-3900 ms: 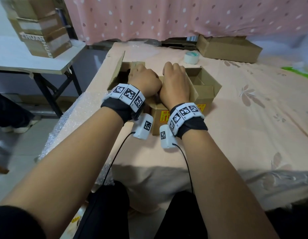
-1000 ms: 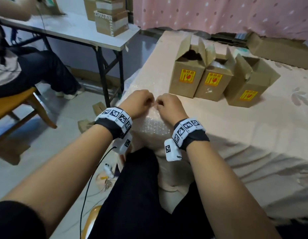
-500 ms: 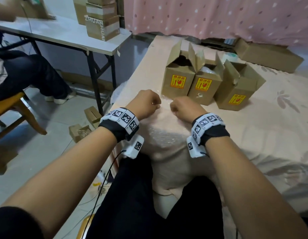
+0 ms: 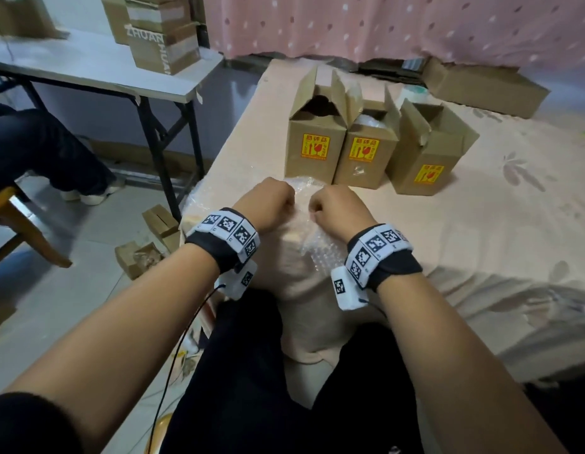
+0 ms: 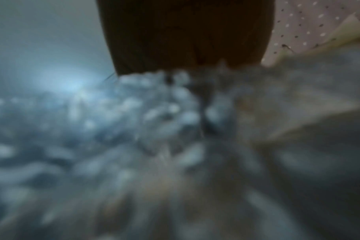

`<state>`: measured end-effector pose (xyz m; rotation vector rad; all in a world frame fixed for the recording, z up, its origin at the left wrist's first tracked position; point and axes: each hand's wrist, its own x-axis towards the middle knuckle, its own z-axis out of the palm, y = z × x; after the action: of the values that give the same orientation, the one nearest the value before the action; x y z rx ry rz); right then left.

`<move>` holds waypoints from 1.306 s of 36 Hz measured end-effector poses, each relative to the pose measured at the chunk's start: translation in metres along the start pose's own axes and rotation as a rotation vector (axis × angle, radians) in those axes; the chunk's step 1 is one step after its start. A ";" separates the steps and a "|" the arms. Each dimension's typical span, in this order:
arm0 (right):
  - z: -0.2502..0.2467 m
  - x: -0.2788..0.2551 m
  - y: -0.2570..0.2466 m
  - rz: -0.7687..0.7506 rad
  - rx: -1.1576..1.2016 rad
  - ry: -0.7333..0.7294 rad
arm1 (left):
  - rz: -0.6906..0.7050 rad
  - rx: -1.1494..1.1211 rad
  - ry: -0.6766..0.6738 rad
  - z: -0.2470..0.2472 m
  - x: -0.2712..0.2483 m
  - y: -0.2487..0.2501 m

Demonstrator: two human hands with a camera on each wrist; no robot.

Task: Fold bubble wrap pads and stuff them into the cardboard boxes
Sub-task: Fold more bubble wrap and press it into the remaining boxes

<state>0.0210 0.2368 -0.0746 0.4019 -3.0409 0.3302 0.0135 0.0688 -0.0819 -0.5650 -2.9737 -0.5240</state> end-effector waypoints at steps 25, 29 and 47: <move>-0.029 -0.027 0.056 -0.036 0.022 0.084 | 0.072 0.141 0.089 0.019 0.000 0.048; 0.010 -0.031 0.044 -0.003 0.008 -0.101 | 0.034 0.215 -0.142 0.047 -0.002 0.052; 0.020 -0.057 0.122 0.185 -0.039 -0.043 | -0.014 0.229 -0.139 0.022 -0.009 -0.025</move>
<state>0.0430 0.3618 -0.1236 0.1271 -3.1274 0.2737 0.0124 0.0510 -0.1113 -0.5806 -3.1100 -0.1455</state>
